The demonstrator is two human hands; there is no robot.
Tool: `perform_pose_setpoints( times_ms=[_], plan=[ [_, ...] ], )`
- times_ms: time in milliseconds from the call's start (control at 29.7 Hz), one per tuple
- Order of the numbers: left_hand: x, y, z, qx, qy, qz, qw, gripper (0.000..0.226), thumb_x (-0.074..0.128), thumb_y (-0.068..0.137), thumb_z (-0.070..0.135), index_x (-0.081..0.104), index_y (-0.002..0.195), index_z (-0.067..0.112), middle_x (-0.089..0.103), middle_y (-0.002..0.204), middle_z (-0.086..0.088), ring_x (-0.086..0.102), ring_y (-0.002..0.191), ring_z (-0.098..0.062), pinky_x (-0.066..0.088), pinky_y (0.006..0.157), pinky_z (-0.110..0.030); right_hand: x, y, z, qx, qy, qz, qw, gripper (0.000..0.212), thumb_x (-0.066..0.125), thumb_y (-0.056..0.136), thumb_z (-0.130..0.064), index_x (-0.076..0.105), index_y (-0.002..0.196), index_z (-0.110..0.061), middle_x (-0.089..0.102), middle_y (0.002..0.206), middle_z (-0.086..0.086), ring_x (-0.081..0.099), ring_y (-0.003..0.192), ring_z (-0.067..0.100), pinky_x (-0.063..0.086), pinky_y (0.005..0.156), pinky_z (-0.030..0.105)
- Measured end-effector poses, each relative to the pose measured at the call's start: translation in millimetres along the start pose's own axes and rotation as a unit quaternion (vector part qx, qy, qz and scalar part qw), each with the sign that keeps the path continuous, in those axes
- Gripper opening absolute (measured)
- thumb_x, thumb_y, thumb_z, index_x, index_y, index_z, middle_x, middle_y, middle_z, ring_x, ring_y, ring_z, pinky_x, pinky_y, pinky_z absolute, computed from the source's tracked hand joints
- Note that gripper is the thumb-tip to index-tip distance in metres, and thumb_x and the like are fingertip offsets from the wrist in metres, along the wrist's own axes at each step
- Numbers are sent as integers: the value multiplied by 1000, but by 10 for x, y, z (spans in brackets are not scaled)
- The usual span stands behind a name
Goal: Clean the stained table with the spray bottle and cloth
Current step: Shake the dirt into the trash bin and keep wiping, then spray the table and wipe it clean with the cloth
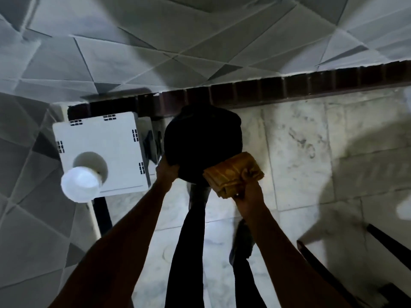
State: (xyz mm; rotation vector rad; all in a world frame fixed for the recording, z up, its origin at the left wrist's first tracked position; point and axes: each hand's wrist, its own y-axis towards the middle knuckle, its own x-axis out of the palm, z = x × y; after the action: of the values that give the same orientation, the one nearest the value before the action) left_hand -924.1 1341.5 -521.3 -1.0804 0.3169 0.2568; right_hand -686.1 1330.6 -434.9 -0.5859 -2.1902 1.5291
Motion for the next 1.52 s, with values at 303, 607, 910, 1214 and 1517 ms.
perform_pose_setpoints(
  times_ms=[303,607,910,1214,1517],
  plan=[
    [144,1074,-213,-5,35,5,999,62,71,83,4,47,141,3,59,132,-21,58,120,-40,49,100,-55,170,733,123,14,13,-17,1000,65,56,90,-41,42,148,-16,53,145,14,52,131,41,41,109,59],
    [-73,1184,-260,-87,42,-9,995,100,73,69,35,24,151,6,52,137,-28,53,123,-49,46,102,-60,103,253,-48,-28,4,-45,999,103,88,62,-56,47,140,-4,61,132,21,62,116,43,57,84,50],
    [-507,-1235,1265,28,214,-209,954,20,58,96,9,59,116,6,63,92,-9,58,77,-20,43,61,-22,-59,-1772,-356,-56,21,-59,996,75,83,71,-52,63,123,-3,70,120,20,65,115,40,50,96,54],
    [-453,-4107,1392,49,180,-336,923,34,43,102,3,68,82,14,68,64,-3,63,55,-16,44,41,-17,-997,-4202,44,-135,96,17,986,62,69,82,-44,62,129,-4,71,122,19,66,115,37,47,106,57],
    [-582,-6550,289,101,281,-519,801,45,56,94,53,74,108,14,75,107,-10,71,101,-22,55,94,-41,-2267,-5928,1571,-213,228,95,945,38,60,98,-34,64,126,-9,72,120,17,69,113,36,49,104,55]
  ],
)
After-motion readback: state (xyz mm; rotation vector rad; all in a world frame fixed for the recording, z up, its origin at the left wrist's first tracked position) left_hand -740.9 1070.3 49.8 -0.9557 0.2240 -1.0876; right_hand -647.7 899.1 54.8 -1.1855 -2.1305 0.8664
